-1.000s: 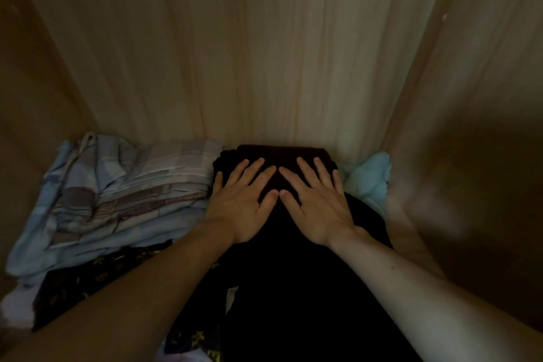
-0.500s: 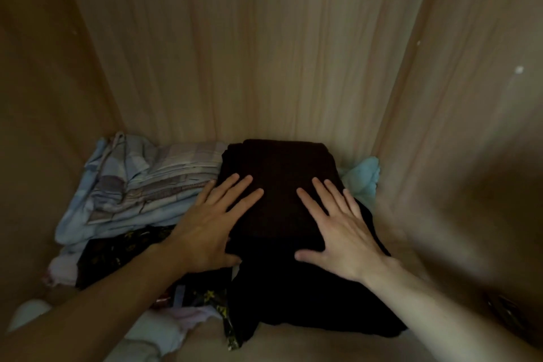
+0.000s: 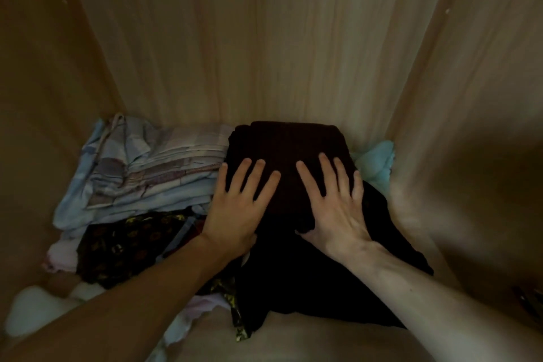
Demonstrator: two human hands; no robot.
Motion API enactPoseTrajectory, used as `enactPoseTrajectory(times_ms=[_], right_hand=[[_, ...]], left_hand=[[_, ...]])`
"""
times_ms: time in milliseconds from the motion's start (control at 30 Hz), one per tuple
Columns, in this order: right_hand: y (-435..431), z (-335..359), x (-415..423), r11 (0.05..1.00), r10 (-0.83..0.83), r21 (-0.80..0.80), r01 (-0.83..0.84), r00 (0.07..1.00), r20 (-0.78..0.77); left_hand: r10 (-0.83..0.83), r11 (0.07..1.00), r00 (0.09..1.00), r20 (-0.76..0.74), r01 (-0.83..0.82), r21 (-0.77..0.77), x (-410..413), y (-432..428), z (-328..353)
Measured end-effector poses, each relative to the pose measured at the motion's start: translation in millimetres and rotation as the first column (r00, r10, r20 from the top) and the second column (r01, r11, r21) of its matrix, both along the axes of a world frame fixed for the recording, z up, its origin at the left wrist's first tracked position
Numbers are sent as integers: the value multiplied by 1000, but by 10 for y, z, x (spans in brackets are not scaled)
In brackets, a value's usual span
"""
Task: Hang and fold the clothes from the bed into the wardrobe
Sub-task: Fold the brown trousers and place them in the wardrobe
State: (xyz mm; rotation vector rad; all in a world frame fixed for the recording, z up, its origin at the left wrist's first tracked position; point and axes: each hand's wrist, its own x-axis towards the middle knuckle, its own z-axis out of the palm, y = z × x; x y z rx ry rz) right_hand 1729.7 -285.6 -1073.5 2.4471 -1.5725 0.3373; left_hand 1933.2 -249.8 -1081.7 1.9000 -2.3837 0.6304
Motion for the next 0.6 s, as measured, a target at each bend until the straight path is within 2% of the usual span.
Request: enactPoseTrajectory(times_ms=[100,233,367,600], right_hand=[[-78,-26,85,992,57,-113,-58,998,-13],[-158,71,221,999,-39,-38,37,998,-54],[-110,253,158,1000,18,6,-18,1000,18],[294,518,-74,978,119,-189,-85,977,177]], left_hand=[[30,1000,999,-11,-30,3,-6,-79,73],[75,997,997,-11,-74,8,-86,-151,211],[42,999,999,8,-42,2,-139,-94,405],[-101,986,994,-35,96,-136,-269,326,795]])
